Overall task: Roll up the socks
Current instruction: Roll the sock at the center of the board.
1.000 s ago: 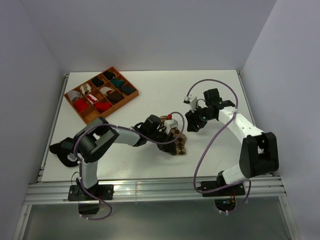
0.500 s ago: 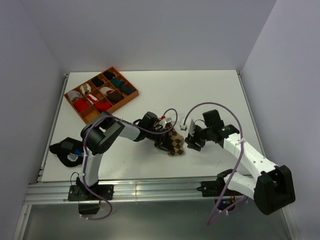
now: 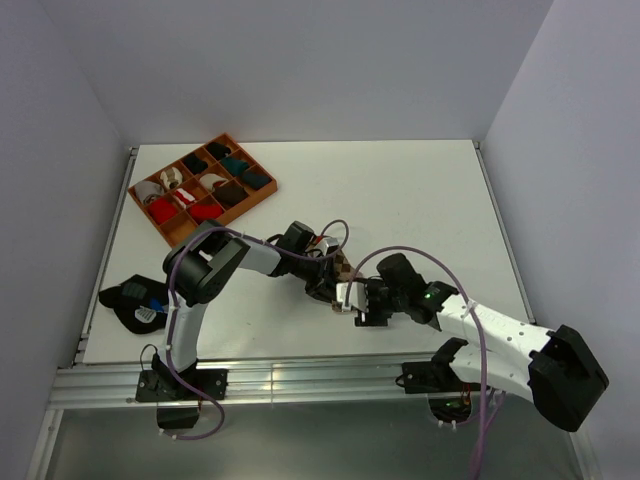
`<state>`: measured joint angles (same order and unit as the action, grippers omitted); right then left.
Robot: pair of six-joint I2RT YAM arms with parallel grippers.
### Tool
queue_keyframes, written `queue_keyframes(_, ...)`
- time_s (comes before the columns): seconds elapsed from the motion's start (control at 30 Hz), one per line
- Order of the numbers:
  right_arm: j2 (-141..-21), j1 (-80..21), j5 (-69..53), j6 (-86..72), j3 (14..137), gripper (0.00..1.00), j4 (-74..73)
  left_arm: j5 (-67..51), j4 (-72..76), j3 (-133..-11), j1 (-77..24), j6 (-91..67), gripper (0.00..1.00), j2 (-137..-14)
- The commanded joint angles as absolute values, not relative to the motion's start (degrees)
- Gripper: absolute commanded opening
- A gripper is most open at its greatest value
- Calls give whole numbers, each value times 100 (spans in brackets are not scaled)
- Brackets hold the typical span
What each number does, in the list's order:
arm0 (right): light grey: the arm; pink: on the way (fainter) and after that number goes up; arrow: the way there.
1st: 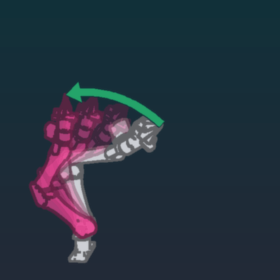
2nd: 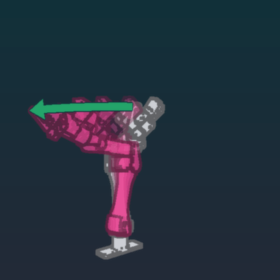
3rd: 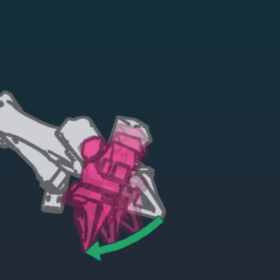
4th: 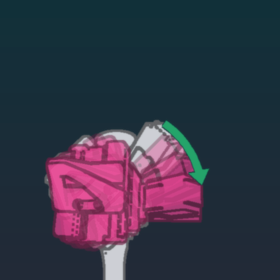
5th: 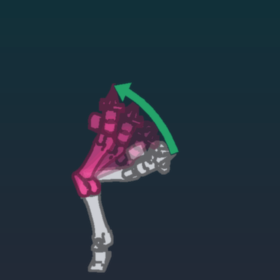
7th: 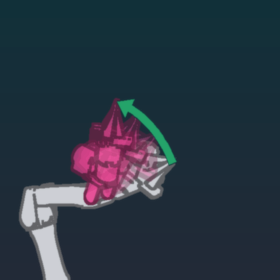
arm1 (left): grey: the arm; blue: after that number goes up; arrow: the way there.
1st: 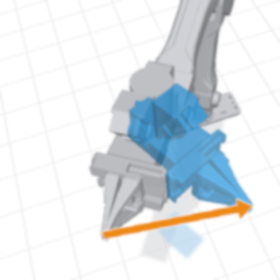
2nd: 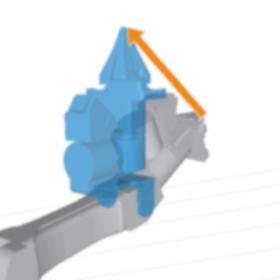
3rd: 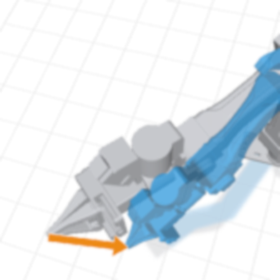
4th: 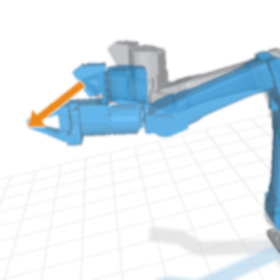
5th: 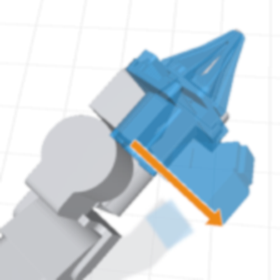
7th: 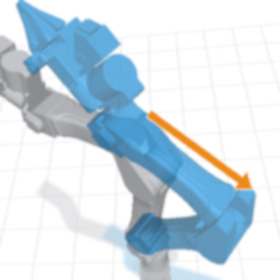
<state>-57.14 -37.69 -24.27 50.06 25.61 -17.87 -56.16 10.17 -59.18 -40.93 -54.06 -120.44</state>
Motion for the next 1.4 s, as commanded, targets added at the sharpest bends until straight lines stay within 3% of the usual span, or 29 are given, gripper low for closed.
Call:
queue_keyframes(0.0, -5757, -4148, -2005, 5185, 2286, 67, -1020, -5396, 677, -5950, -4069, -5502, 0, -12243)
queue_keyframes(0.43, -6161, -4878, -967, 5186, 1723, 64, 517, -5449, 571, -5985, -4069, -5475, 0, -12252)
queue_keyframes(0.5, -6318, -4939, -914, 5151, 1740, 60, 589, -5475, 624, -5959, -4069, -5510, 0, -12252)
queue_keyframes(0.63, -6688, -4948, -835, 5045, 1951, 40, 475, -5581, 825, -5846, -4069, -5581, 1, -12156)
queue_keyframes(0.7, -6776, -4948, -861, 5036, 1986, 35, 431, -5599, 1062, -5775, -4069, -5677, 1, -12085)
queue_keyframes(0.83, -6706, -4922, -1272, 4869, 2293, 23, -173, -5388, 1817, -5485, -3990, -5950, 9, -11620)
queue_keyframes(1.17, -7083, -4553, -2688, 4772, 3339, 20, -2012, -3869, 3152, -4476, -3648, -6196, 36, -10170)
queue_keyframes(1.37, -7918, -4088, -3373, 5106, 4226, 19, -3329, -3368, 3621, -3973, -3551, -6091, 35, -9616)
